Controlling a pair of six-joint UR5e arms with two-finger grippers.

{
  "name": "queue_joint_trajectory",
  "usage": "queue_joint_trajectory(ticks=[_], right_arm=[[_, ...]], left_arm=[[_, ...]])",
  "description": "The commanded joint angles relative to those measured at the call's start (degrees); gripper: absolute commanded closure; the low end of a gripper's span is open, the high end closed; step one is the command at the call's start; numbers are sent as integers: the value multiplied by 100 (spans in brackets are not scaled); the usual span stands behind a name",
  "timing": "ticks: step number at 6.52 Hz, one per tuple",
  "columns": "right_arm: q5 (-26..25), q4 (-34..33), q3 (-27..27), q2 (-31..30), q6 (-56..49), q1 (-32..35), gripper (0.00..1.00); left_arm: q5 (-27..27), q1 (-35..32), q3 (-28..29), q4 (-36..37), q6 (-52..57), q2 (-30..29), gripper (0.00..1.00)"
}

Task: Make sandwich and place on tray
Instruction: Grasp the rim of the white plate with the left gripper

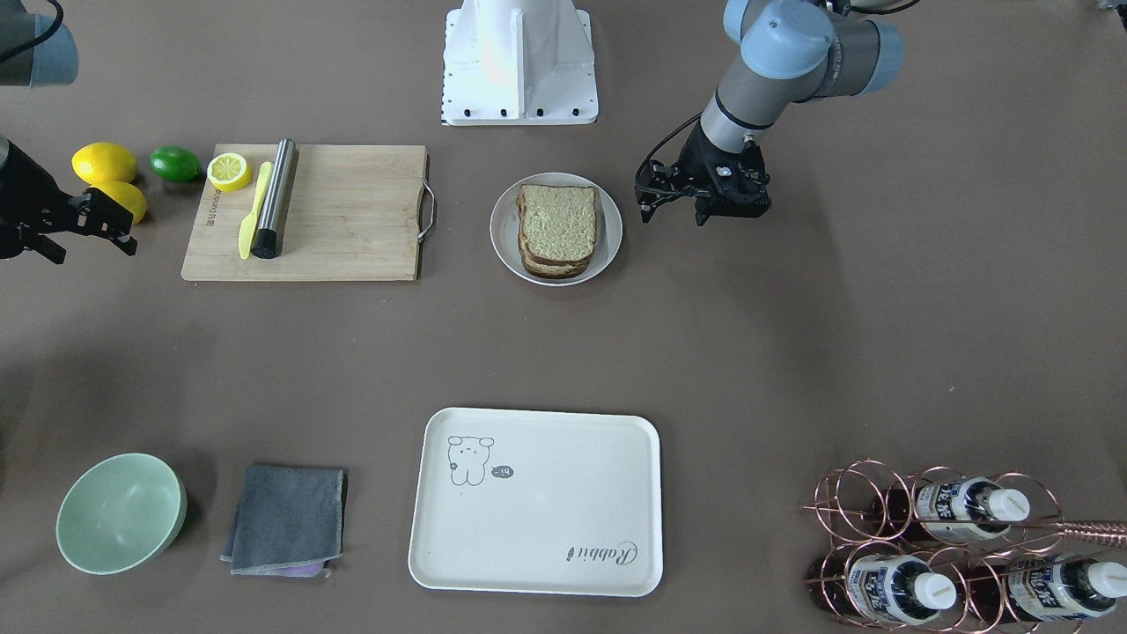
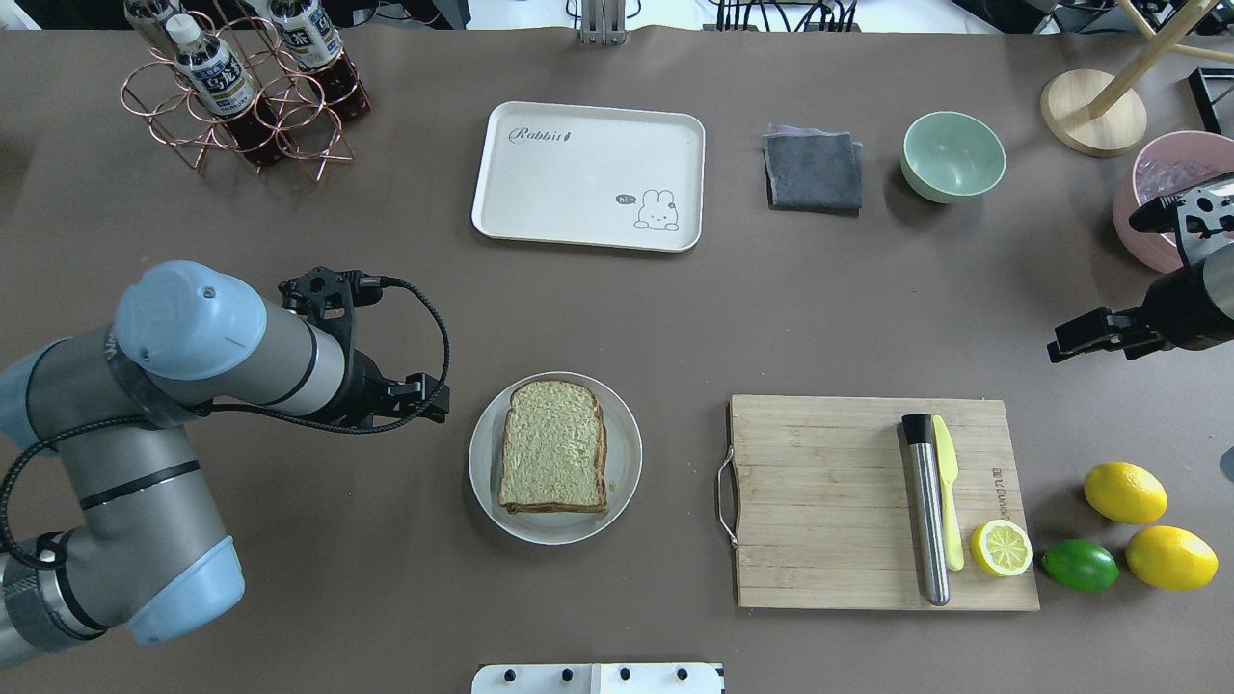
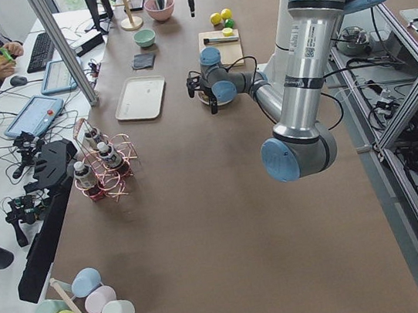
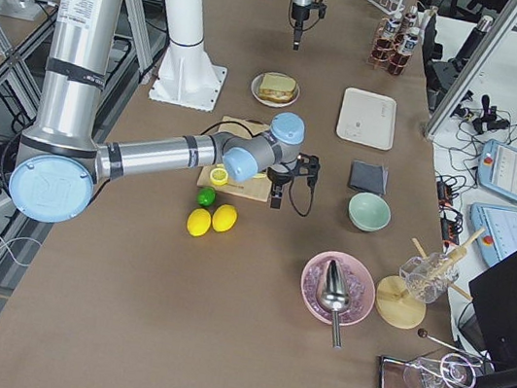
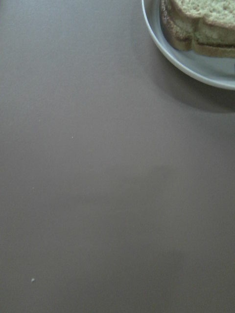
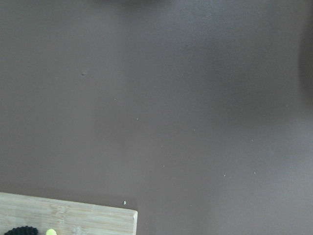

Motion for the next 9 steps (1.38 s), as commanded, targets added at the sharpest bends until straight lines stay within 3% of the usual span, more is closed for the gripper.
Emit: queue_joint_trajectory(ticks=[1, 4, 9], right_arm=[[0, 13, 5, -50, -3, 13, 0], [0, 13, -4, -50, 6, 39, 0], [26, 13, 5, -85, 6, 39, 0]], left_arm=[[355, 326, 92, 380, -23, -473, 22], [487, 484, 259, 391, 3, -485, 51], [487, 599, 601, 216, -32, -572, 52]])
